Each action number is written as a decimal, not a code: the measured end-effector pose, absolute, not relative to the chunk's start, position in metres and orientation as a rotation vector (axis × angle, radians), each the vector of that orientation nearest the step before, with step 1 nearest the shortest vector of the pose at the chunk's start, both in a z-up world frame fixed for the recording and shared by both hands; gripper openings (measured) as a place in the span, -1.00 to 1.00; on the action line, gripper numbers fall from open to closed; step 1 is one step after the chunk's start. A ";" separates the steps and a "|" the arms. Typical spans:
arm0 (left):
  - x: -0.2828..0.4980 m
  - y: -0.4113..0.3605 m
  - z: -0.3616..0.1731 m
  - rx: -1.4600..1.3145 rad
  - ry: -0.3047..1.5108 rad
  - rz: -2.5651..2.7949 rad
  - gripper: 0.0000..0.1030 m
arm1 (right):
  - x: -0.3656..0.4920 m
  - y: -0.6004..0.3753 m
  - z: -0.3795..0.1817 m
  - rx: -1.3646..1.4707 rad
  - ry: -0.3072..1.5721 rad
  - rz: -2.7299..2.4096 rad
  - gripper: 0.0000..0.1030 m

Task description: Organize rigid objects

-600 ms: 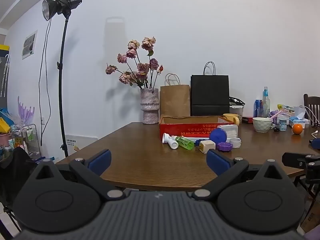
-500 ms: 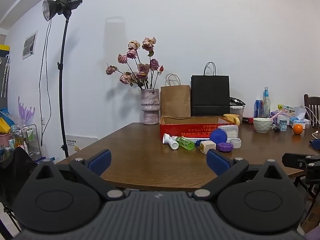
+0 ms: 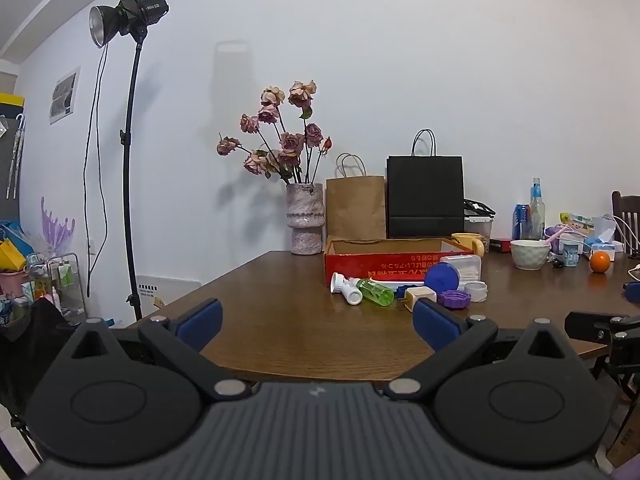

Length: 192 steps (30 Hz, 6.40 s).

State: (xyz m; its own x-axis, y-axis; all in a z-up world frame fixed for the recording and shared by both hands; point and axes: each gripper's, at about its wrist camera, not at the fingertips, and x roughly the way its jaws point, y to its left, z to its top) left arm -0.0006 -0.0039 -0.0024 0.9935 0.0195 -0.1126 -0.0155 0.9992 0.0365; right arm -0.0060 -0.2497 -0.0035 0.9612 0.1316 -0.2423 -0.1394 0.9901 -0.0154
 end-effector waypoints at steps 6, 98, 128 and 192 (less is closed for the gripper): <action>-0.001 -0.004 -0.003 0.034 0.111 0.019 1.00 | -0.006 -0.250 -0.005 -0.032 0.245 0.138 1.00; 0.049 0.008 -0.012 0.054 0.093 0.116 1.00 | 0.041 -0.259 -0.014 -0.039 0.258 0.090 1.00; 0.187 -0.025 -0.017 0.042 0.256 0.005 1.00 | 0.189 -0.283 -0.022 0.031 0.380 0.061 1.00; 0.342 -0.081 -0.049 -0.028 0.593 -0.082 0.40 | 0.340 -0.268 -0.054 -0.023 0.656 0.353 0.36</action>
State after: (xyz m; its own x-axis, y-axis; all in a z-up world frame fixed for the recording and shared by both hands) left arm 0.3425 -0.0811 -0.0489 0.8262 -0.0858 -0.5569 0.0694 0.9963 -0.0505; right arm 0.3399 -0.2685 -0.0540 0.7351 0.3140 -0.6008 -0.3283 0.9403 0.0898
